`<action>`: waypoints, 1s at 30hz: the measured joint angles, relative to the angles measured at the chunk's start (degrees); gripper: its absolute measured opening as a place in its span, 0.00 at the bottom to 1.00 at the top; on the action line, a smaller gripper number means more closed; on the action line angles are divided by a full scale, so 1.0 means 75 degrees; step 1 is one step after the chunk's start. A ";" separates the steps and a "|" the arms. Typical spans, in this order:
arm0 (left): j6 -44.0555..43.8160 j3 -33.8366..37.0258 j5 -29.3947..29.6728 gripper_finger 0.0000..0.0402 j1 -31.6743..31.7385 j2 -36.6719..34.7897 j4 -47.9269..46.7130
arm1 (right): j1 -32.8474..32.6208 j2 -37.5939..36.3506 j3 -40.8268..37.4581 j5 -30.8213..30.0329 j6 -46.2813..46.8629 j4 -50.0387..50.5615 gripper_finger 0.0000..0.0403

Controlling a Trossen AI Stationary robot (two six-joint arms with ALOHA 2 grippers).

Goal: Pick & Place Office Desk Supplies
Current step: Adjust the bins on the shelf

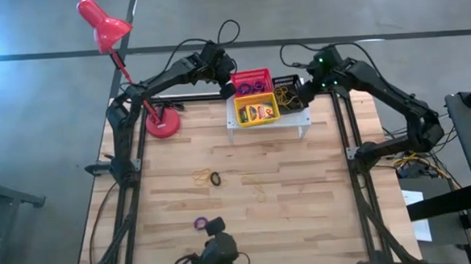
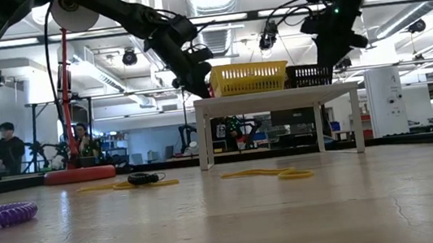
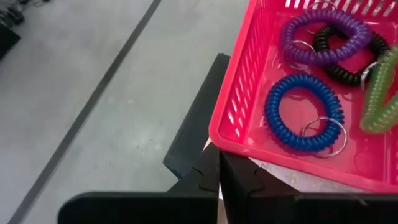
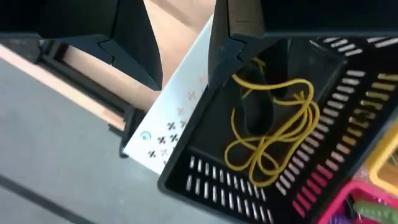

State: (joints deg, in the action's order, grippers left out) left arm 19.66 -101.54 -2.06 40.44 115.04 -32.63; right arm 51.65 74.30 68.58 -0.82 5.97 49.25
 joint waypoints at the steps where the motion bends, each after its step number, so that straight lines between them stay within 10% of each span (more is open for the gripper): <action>1: 0.0015 0.0012 -0.0010 0.01 0.0003 0.0000 0.0033 | -0.0006 0.0000 -0.0051 0.0086 -0.0005 -0.0009 0.30; 30: 0.0203 0.0019 -0.0059 0.01 0.0022 -0.0351 0.0224 | -0.0145 -0.1345 -0.0315 0.0658 0.0467 0.0090 0.30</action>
State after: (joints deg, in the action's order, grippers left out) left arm 21.18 -101.40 -2.50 40.61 112.41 -30.94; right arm 50.56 64.22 66.21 4.11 9.47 49.93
